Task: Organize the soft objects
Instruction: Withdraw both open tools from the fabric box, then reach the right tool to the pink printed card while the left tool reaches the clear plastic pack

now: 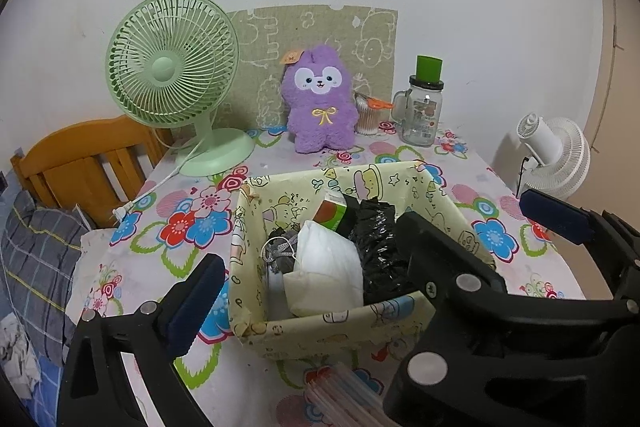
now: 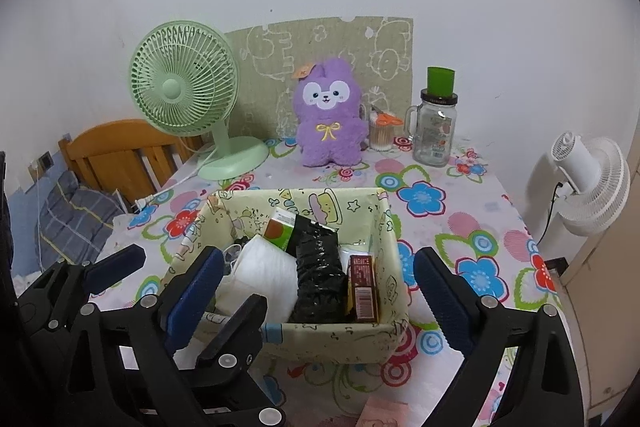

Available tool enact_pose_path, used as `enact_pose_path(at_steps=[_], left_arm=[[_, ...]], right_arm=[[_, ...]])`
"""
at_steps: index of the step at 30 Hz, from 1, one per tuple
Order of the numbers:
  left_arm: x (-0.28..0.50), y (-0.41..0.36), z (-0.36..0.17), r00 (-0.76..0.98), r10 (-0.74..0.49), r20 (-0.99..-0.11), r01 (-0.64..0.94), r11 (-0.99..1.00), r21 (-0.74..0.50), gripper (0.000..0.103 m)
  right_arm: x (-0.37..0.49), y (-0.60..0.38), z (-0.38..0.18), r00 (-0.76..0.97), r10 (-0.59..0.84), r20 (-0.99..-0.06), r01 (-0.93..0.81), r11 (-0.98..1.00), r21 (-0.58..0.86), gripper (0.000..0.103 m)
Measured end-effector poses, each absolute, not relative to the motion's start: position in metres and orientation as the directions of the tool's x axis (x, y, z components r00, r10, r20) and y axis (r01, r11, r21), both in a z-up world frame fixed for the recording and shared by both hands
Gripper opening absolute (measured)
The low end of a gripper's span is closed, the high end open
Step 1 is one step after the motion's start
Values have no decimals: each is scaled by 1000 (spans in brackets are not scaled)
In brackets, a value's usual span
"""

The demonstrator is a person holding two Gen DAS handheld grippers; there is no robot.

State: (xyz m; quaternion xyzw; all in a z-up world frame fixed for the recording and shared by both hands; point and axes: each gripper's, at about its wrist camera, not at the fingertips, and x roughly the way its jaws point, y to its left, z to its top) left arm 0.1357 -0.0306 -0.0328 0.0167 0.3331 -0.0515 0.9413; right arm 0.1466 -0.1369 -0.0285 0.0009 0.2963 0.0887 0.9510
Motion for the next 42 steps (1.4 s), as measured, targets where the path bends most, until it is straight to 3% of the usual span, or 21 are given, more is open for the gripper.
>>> enact_pose_path(at_steps=[42], left_arm=[[68,-39,-30,797,-122,-591,128,991,-32,103]], right_arm=[[72,-157,-26,839,140,-526,-131,990,56,103]])
